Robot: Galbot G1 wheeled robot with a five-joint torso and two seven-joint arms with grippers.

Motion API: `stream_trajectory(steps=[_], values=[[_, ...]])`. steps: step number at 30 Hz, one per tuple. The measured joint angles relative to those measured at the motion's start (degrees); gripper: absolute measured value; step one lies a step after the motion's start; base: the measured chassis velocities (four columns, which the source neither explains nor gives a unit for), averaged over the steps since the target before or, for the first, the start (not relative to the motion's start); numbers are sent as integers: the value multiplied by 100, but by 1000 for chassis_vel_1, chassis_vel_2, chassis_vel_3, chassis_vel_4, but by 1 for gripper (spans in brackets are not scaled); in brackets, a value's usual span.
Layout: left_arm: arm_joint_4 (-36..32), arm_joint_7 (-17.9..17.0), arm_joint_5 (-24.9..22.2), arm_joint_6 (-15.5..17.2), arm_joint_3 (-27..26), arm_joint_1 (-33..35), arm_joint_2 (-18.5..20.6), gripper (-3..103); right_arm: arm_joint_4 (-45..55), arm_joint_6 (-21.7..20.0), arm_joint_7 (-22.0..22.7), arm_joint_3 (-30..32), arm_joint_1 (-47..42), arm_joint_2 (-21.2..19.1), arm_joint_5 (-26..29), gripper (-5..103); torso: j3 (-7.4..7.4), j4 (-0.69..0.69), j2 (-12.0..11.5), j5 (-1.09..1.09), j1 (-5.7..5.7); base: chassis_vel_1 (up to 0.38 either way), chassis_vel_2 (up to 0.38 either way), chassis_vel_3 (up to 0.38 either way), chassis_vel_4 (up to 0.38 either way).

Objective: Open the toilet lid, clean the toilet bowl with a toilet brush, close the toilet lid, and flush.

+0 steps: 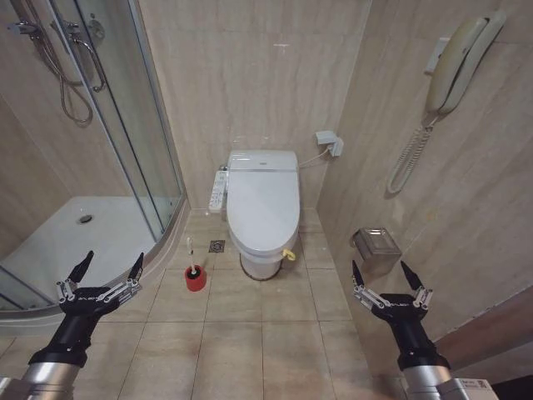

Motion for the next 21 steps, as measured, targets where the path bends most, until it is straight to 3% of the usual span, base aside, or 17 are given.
stream_trajectory(steps=[8,16,21], values=[[0,0,0,0,0,0,0,100,-2,-4,1,5,10,-10,9,100,0,-1,0,0,0,0,0,0,0],[0,0,0,0,0,0,0,100,-794,-981,450,774,1072,-992,1295,100,1,5,-1,3,1,0,0,0,0],[0,0,0,0,0,0,0,100,-851,-1052,479,821,1135,-1050,1380,100,1,-1,0,2,1,0,0,0,0]])
